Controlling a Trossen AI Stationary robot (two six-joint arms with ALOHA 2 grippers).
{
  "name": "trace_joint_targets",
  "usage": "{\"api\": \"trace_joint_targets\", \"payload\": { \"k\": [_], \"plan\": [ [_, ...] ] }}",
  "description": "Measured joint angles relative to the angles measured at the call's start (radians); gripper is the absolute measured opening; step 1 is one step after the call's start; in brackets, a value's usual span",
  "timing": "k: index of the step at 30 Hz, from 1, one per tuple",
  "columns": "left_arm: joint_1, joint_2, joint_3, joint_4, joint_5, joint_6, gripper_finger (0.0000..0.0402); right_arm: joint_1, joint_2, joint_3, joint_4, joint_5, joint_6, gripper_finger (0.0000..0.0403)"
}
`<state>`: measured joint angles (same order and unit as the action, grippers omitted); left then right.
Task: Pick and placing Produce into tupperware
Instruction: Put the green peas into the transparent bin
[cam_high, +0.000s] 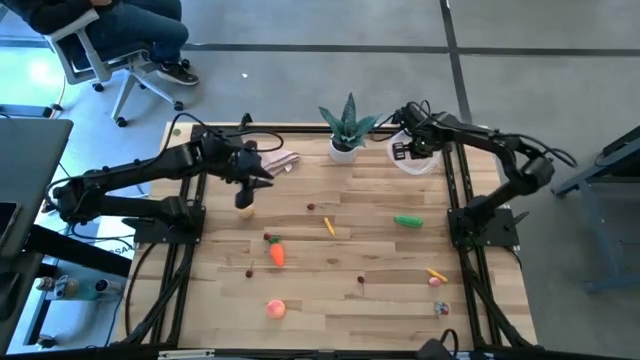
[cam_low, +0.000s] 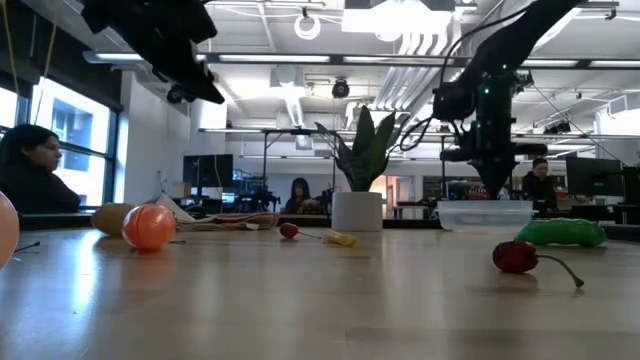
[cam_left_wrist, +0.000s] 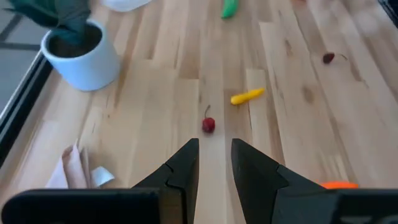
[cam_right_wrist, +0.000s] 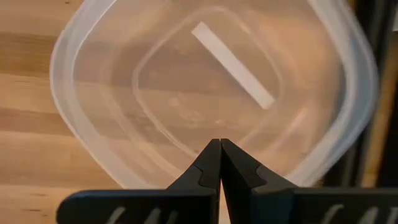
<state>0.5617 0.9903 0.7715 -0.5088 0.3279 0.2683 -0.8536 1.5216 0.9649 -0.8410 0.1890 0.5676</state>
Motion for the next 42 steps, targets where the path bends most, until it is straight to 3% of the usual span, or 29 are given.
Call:
{"api": "trace_joint_targets", "payload": {
  "k": [13,18,30,42],
  "plan": [
    [-0.002,0.000,0.000,-0.072,-0.005,0.012,0.0083,0.121,0.117,-0.001,0.014,-0.033,0.000,0.0000],
    [-0.002,0.000,0.000,-0.074,-0.005,0.004,0.0083,0.211,0.112,-0.001,-0.019,-0.037,0.040,0.0000],
    [-0.001,0.000,0.000,-0.077,-0.006,-0.015,0.0083,0.464,0.114,-0.001,0.001,-0.158,0.132,0.0000],
    [-0.001,0.000,0.000,-0.077,-0.008,-0.038,0.0083,0.624,0.114,-0.001,0.215,-0.280,0.185,0.0000]
  ]
}}
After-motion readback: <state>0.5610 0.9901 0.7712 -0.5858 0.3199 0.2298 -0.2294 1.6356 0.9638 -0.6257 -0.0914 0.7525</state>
